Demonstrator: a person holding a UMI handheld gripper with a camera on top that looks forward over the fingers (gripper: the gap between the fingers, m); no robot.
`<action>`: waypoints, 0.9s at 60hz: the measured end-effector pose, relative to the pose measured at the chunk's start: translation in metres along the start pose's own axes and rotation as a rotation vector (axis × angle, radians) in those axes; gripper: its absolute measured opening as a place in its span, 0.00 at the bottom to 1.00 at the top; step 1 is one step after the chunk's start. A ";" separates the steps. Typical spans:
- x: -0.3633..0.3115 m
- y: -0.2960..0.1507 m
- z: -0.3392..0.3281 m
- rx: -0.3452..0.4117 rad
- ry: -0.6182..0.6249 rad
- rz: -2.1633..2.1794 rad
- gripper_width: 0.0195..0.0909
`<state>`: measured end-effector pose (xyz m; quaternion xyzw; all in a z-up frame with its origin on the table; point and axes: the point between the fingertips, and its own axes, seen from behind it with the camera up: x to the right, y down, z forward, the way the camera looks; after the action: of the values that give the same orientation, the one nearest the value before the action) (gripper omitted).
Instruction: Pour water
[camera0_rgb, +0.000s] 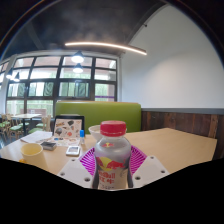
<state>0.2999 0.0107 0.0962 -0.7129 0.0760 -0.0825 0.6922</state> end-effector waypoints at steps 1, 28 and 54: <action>0.000 0.000 0.000 -0.004 0.002 -0.004 0.26; -0.153 -0.074 -0.002 0.069 0.044 -1.462 0.26; -0.180 -0.031 -0.018 0.124 -0.009 -2.252 0.26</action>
<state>0.1200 0.0339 0.1255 -0.3404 -0.6171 -0.6609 0.2581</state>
